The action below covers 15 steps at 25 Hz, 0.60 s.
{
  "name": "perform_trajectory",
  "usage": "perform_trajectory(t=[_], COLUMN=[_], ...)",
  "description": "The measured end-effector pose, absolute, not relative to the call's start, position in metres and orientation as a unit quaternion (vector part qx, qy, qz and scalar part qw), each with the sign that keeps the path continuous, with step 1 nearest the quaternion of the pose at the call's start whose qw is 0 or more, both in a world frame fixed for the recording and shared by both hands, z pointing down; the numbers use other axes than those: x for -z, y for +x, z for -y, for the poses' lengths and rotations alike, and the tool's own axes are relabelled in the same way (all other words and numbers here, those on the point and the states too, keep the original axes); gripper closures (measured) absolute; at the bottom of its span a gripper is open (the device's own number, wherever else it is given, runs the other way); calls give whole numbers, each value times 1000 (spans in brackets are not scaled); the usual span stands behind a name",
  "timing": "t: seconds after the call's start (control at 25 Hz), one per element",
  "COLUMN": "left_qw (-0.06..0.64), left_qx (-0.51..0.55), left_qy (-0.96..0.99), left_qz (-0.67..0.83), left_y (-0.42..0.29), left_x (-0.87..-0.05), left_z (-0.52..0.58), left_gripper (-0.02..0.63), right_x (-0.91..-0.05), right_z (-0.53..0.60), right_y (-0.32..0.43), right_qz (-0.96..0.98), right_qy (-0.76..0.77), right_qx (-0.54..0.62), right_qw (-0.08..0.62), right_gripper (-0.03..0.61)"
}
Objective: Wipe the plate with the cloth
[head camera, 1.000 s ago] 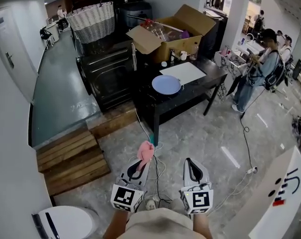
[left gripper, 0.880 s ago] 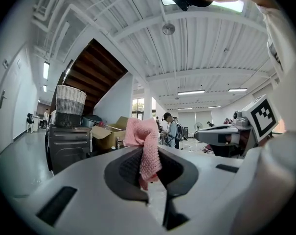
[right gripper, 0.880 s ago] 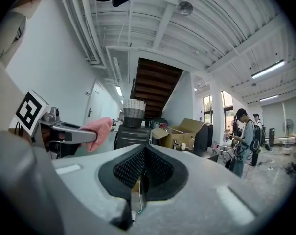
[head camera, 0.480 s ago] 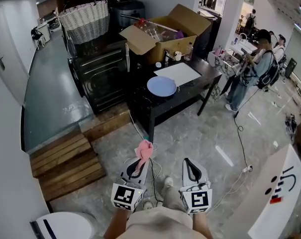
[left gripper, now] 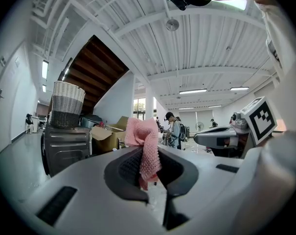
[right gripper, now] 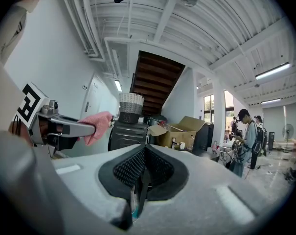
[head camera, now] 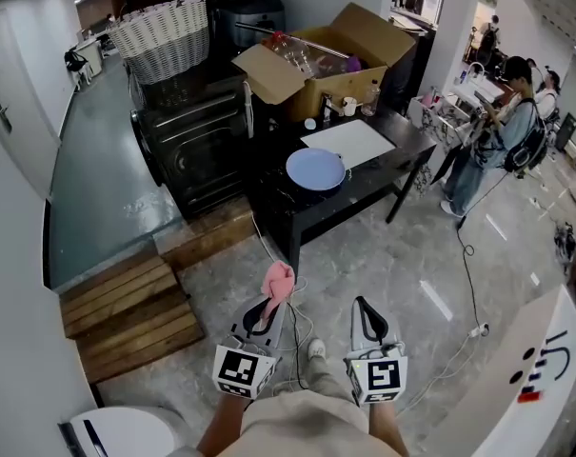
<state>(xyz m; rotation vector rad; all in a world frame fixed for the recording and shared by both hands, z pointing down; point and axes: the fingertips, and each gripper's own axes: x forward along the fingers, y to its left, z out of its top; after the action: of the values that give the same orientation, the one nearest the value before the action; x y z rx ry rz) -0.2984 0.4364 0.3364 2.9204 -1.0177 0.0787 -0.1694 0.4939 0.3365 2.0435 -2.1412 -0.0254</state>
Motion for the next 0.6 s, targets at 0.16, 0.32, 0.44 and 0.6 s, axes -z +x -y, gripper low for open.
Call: perform_trajectory(t=[0.16,0.32,0.44,0.6], left_qw=[22,23,23,23], left_qx=[-32,-35,-36,-47], left_qy=[941,937,934,928], left_qz=[337,346,354,368], left_y=[-278,-254,-233,-209], left_x=[-338,-337,-336,-339], left_z=[-410,-381,-358,-328], left_gripper=[581,581,581,581], right_x=[-341,-336,-338,-345], right_z=[-464,-428,-404,-374], right_y=[-149,-127,-105,-76], right_qz=[727,738,745,749], right_qy=[682,672,664,657], right_qx=[0,7,7,-10], right_qw=[85,58,62,80], right_gripper=[577,577,577,577])
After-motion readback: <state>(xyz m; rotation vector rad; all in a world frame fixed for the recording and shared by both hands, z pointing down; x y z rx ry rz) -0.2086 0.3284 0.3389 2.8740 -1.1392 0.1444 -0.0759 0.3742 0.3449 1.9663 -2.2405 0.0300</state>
